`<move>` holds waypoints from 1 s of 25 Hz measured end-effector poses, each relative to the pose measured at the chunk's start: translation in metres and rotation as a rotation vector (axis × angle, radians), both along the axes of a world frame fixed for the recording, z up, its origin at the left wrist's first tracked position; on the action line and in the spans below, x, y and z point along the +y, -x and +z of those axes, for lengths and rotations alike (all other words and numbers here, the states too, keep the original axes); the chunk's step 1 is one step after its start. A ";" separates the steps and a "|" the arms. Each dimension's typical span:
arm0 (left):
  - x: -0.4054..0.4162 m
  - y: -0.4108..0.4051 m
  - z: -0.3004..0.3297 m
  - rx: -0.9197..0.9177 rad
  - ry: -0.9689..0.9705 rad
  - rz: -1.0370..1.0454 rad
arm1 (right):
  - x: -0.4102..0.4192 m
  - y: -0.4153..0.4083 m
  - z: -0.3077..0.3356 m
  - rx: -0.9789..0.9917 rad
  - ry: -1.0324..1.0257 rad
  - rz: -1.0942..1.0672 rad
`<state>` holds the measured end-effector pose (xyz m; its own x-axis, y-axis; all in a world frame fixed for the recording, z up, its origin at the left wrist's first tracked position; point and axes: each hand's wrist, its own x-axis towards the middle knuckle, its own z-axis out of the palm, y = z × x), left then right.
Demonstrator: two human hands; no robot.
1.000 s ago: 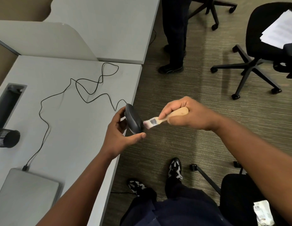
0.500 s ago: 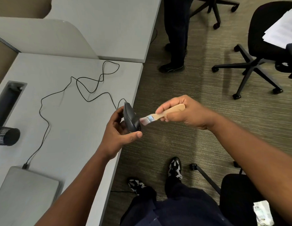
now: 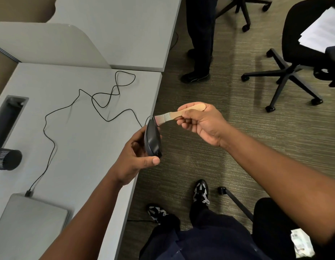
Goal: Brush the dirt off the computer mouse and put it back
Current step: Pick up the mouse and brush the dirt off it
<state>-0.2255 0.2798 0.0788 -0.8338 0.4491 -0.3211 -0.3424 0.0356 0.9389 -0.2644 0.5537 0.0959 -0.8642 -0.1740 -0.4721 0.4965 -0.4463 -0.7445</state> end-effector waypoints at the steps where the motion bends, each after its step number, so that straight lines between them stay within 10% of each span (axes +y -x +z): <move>1: 0.000 0.000 0.000 -0.011 -0.010 0.000 | 0.000 0.000 0.000 0.007 0.027 -0.011; 19: 0.005 0.005 0.009 -0.072 -0.050 0.176 | 0.004 -0.021 0.003 0.145 0.223 0.288; 25: 0.004 0.006 0.013 -0.075 -0.108 0.176 | -0.001 -0.024 -0.004 0.092 0.002 0.197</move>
